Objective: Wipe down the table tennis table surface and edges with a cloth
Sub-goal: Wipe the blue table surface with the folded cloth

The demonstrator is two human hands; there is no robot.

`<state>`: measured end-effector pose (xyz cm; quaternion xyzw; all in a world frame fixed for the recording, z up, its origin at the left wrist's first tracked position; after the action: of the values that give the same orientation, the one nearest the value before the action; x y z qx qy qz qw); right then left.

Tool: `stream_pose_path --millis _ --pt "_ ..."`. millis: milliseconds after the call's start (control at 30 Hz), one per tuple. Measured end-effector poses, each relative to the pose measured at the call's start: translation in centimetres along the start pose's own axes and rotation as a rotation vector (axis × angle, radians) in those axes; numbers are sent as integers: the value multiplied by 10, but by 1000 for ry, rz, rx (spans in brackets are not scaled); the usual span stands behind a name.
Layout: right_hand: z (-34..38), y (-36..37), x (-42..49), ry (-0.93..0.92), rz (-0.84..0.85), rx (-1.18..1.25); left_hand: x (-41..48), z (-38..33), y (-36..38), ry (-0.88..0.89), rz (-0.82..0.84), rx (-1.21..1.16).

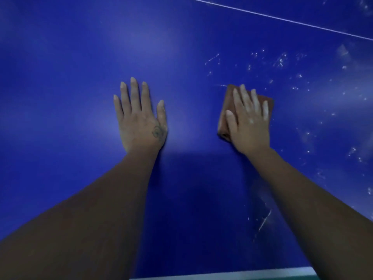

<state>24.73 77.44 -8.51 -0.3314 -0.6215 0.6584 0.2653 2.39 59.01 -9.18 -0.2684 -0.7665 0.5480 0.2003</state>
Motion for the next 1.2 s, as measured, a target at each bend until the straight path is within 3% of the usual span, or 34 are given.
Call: stream_pose_path --millis 100,367,500,633,767,867,1033,1133,1200 --pt "-1 0 -4 27 9 -12 2 -1 1 -13 5 30" --pt "124 -6 64 -168 -80 45 4 0 1 -24 -29 -6" --pt "90 -6 86 -192 -81 52 4 1 0 -18 -70 -23" --pt "8 -11 93 29 -80 35 4 2 2 -11 -91 -33" --pt "2 -12 90 127 -97 21 5 0 1 -1 -98 -21" --pt "49 -11 96 68 -129 18 4 0 0 2 -93 -23" --pt "128 -12 136 -208 -108 37 4 3 3 9 -101 -21" --pt "101 -13 156 -266 -98 59 4 2 3 15 -115 -22" --pt "52 -14 162 -160 -98 39 4 2 4 14 -112 -21"
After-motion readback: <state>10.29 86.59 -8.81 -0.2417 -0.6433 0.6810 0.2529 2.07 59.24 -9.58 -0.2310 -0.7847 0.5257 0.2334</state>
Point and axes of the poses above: each hand's wrist, its own x-axis towards the middle knuckle, its own y-axis out of the palm, z = x × y, the point moved 8 cm from there along x, towards the middle knuckle, and after that the axes turned 4 degrees about -x, right-handed, at the moved point
